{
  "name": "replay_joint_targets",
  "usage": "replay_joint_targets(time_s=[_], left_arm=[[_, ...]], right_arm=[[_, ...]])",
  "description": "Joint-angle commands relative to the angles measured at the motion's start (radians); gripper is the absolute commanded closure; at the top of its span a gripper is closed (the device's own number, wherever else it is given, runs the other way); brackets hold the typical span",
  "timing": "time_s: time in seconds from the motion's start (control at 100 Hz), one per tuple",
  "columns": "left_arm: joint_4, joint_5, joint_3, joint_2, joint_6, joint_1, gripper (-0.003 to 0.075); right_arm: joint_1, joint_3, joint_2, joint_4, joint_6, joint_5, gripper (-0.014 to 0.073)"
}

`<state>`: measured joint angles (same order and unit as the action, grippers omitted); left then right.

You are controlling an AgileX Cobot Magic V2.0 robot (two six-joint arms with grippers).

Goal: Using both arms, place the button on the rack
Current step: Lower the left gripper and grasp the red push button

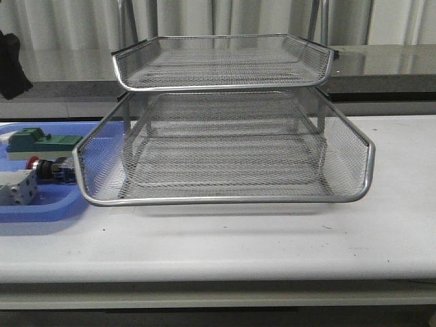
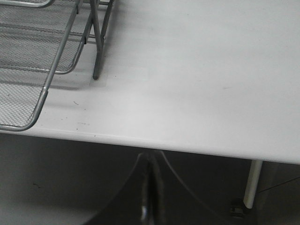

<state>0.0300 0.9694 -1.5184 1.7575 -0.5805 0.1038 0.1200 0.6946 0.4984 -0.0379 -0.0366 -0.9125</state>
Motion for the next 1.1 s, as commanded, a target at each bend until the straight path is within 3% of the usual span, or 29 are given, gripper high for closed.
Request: replay_joint_targets(time_s=[0.0,0.39,1.09], left_arm=[[-0.016,0.011,-0.082,0.016,-0.068,0.002,0.0122],[-0.047,0.039,-0.243,0.224,-0.229,0.002,0.0122],[-0.074,-0.002,-0.252,0.359,-0.396,0.025,0.0122]], right_arm=[[-0.003,0.037,0.004,-0.01,0.001,0.067,0.0662],[-0.003,0.037,0.004,-0.01,0.001,0.067,0.0662],[-0.003,0.037,0.004,-0.01,0.001,0.067,0.0662]])
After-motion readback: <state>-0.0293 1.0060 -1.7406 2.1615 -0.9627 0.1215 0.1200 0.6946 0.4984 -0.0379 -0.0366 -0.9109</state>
